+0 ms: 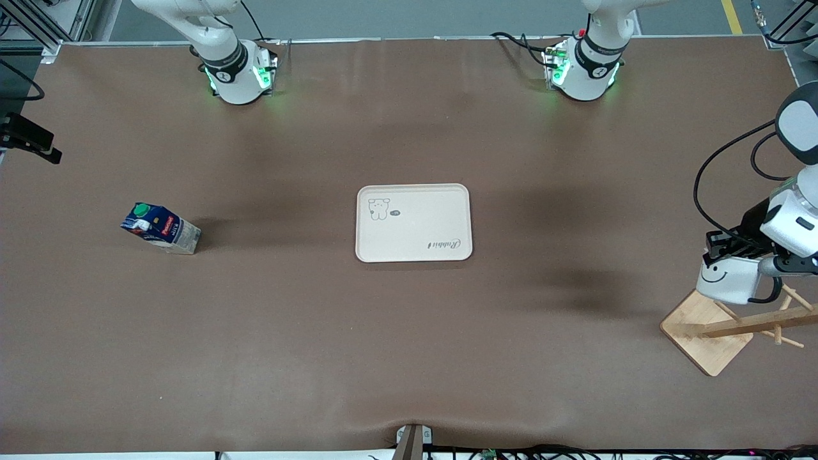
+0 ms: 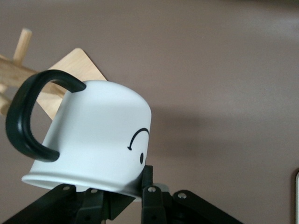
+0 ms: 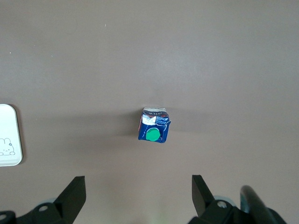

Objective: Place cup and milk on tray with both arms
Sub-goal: 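Lift the white mug off the stand peg with the left gripper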

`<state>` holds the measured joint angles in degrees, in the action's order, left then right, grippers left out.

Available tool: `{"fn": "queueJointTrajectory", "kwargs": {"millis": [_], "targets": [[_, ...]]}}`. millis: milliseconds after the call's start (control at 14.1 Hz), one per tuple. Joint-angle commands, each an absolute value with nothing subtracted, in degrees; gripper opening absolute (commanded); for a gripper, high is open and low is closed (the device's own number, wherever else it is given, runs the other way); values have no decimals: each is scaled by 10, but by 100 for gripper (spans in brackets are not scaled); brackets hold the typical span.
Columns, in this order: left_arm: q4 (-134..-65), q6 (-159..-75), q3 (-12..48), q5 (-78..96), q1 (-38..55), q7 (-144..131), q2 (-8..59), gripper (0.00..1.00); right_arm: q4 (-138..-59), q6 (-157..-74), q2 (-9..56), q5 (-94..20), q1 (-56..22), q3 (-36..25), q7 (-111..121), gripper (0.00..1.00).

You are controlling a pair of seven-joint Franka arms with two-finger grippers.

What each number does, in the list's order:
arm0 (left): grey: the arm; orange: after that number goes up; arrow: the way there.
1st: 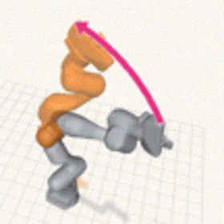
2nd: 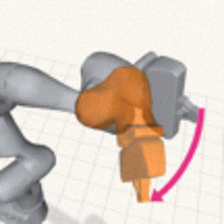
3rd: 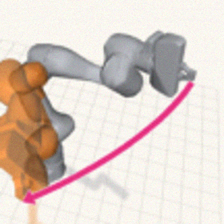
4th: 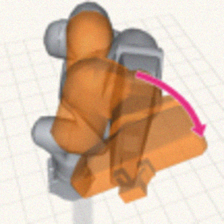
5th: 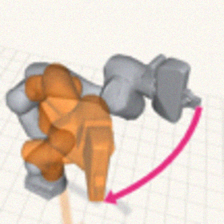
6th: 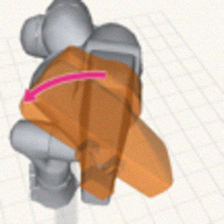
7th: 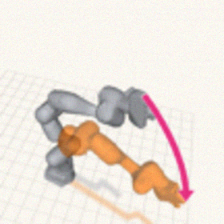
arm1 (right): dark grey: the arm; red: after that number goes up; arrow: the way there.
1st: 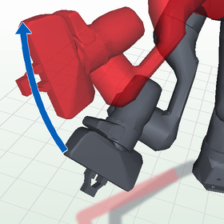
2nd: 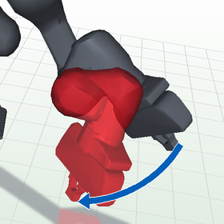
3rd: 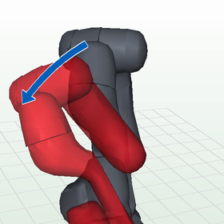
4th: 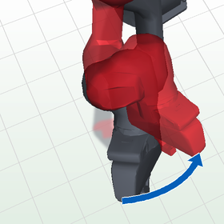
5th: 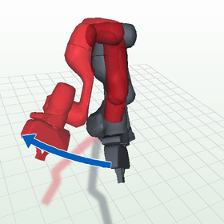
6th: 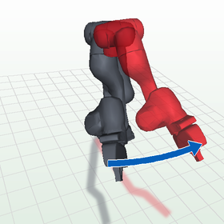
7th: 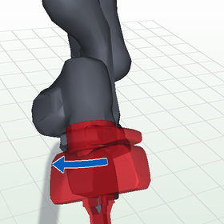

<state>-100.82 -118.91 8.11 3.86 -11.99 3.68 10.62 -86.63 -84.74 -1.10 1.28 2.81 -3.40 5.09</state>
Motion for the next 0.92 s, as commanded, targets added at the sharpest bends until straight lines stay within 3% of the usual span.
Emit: {"fn": "queueJointTrajectory", "kwargs": {"millis": [0,851], "targets": [[-1003,-1168,96,49,-124,3,100,0,-866,-850,-11,18,37,-27,48,100],[-1009,-1118,161,69,-122,-127,109,0,-866,-854,-3,23,36,-27,50,100]]}}
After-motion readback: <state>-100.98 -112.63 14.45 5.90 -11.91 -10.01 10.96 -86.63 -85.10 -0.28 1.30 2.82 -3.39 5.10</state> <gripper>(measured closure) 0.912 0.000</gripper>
